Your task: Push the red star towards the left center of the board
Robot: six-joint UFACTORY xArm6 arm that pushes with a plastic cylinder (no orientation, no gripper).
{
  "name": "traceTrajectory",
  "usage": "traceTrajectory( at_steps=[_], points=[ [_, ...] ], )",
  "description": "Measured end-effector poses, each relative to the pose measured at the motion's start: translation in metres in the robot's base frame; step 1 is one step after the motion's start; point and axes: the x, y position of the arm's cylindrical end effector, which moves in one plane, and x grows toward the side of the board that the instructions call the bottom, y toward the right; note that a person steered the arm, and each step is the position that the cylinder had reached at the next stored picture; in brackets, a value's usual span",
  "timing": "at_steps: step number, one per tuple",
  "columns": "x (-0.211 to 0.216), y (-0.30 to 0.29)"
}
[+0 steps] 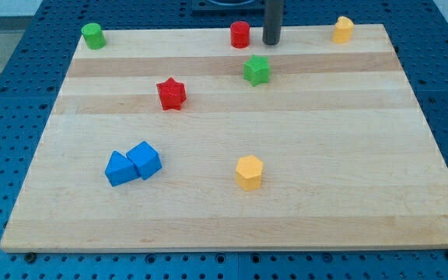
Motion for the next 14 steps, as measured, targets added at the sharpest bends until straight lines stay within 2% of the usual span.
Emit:
traceTrajectory(
  at_steps=[2, 3, 5, 6, 7, 8, 11, 12, 13, 14],
  points=[
    [0.01, -0.023],
    [0.031, -0.007],
    [0.036, 0.001],
    [0.056, 0.017],
    [0.104, 0.025],
    [0.146, -0.01],
    [0.135, -0.121],
    [0.147, -0.154],
    [0.151, -0.182],
    [0.142, -0.183]
  ],
)
